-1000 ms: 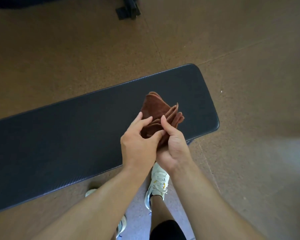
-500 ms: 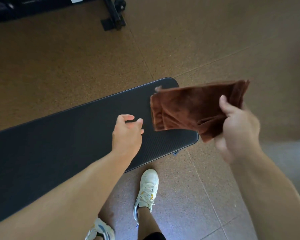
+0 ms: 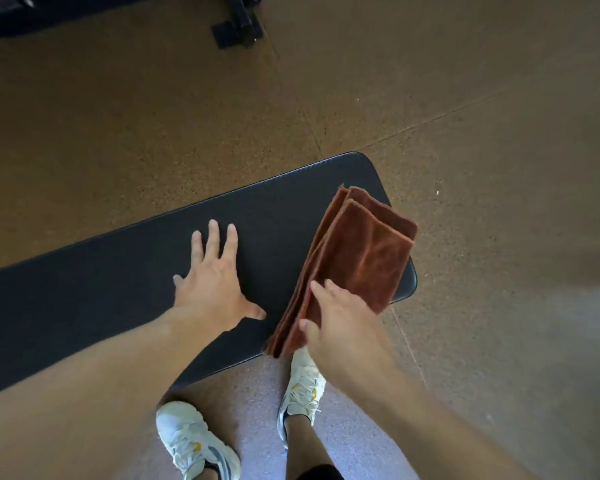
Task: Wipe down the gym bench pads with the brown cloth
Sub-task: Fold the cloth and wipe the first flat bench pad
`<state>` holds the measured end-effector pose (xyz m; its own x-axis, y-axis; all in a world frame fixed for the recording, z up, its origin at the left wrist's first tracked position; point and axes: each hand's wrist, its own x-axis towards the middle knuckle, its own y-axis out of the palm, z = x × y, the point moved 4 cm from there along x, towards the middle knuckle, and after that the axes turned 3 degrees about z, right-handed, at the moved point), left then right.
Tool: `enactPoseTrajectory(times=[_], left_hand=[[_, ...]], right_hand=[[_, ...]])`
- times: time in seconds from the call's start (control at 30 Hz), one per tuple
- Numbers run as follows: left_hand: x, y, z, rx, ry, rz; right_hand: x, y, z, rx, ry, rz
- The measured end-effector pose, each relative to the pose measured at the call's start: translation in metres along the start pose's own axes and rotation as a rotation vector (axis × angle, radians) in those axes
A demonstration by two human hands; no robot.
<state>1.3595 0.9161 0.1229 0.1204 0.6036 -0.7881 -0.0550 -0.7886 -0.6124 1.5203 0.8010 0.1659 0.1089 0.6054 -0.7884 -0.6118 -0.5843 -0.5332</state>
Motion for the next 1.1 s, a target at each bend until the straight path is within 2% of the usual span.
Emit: enactPoseTrajectory(times=[0.07, 0.1, 0.13, 0.23, 0.37, 0.53, 0.63, 0.8, 0.9, 1.03, 1.1], left_hand=[[0.001, 0.007, -0.001, 0.041, 0.001, -0.028], [0.001, 0.008, -0.002, 0.052, -0.003, -0.050], [0.001, 0.009, -0.001, 0.060, -0.003, -0.067], [0.002, 0.011, 0.001, 0.069, 0.002, -0.088], [0.003, 0.014, 0.001, 0.090, -0.012, -0.098], [0.004, 0.016, 0.003, 0.114, 0.001, -0.113], [0.001, 0.015, 0.005, 0.099, 0.024, -0.119], [0.002, 0.019, 0.007, 0.040, 0.090, -0.123], [-0.013, 0.016, 0.023, -0.118, 0.216, -0.159], [-0.050, 0.026, 0.103, -0.569, 0.384, -0.229], [-0.064, 0.037, 0.158, -0.592, 0.404, -0.309]], right_hand=[[0.020, 0.000, -0.016, -0.020, 0.003, -0.346], [0.031, 0.001, -0.024, -0.042, 0.016, -0.457], [0.043, 0.004, -0.030, -0.068, 0.037, -0.498], [0.076, 0.016, -0.040, -0.196, 0.051, -0.469], [0.099, 0.003, -0.037, -0.283, -0.039, -0.512], [0.157, -0.067, -0.014, -0.238, -0.109, -0.601], [0.167, -0.079, -0.007, -0.215, -0.042, -0.650], [0.134, -0.044, -0.012, -0.114, 0.133, -0.684], [0.110, -0.007, 0.002, -0.068, 0.154, -0.677], [0.100, 0.050, 0.072, -0.069, 0.166, -0.670], [0.099, 0.082, 0.126, -0.094, 0.120, -0.665]])
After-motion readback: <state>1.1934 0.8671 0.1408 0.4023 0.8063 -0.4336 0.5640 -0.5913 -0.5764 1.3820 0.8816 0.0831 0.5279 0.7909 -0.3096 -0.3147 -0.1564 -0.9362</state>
